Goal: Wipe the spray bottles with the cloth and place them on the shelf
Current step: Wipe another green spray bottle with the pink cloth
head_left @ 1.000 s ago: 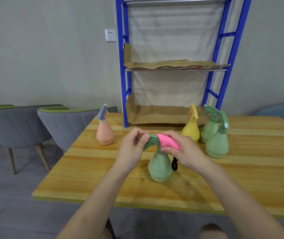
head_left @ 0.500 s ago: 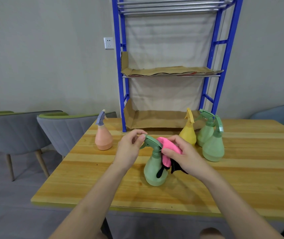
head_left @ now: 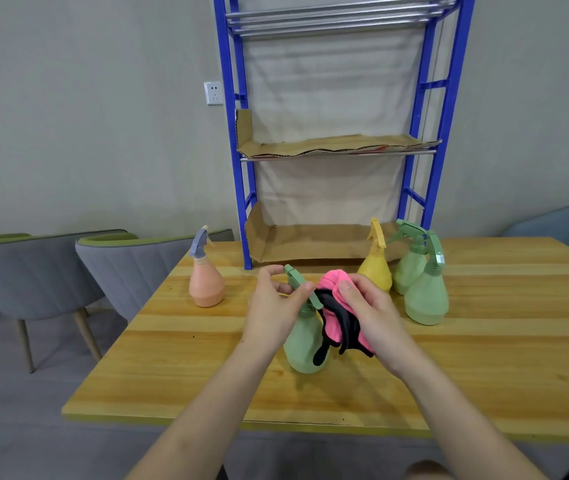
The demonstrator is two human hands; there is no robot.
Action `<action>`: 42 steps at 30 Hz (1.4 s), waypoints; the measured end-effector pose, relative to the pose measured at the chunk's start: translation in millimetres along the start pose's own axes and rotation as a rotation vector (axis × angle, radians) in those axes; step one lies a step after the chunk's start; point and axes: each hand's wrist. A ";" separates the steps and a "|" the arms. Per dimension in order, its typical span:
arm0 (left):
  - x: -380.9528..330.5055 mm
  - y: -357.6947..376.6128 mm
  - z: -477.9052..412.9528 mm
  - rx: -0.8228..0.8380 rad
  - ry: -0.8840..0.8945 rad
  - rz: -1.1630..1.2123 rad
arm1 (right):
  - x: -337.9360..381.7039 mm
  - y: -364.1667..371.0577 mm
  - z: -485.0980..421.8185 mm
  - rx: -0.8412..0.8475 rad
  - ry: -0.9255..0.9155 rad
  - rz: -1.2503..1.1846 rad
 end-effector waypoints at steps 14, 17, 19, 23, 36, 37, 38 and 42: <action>5.8 -19.4 -13.8 0.254 0.089 0.033 | -8.7 3.5 -1.2 -0.303 -0.085 0.096; 4.6 -18.7 -14.8 0.266 0.106 0.036 | -17.0 11.6 -5.1 -0.358 -0.204 0.236; 4.9 -15.2 -12.9 0.251 0.116 0.056 | -23.9 20.5 -9.5 -0.386 -0.240 0.290; 5.6 -8.2 -8.7 0.220 0.126 0.122 | -30.7 39.6 -14.3 -0.377 -0.253 0.248; 11.4 -2.3 -1.9 0.238 0.171 0.169 | -43.4 47.7 0.5 -0.350 -0.364 0.311; 12.4 -2.5 -2.4 0.244 0.178 0.168 | -43.0 48.2 -0.4 -0.369 -0.370 0.318; 13.5 -2.8 -3.0 0.246 0.183 0.166 | -42.2 48.9 -1.1 -0.388 -0.370 0.315; 14.4 -6.2 -6.4 0.270 0.201 0.153 | -38.6 47.4 -8.7 -0.432 -0.298 0.202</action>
Point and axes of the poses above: each hand's wrist, its own z-axis away from the middle knuckle, its own y-axis out of the palm, x = y × z, and after that the axes turned 6 degrees about x, right-handed
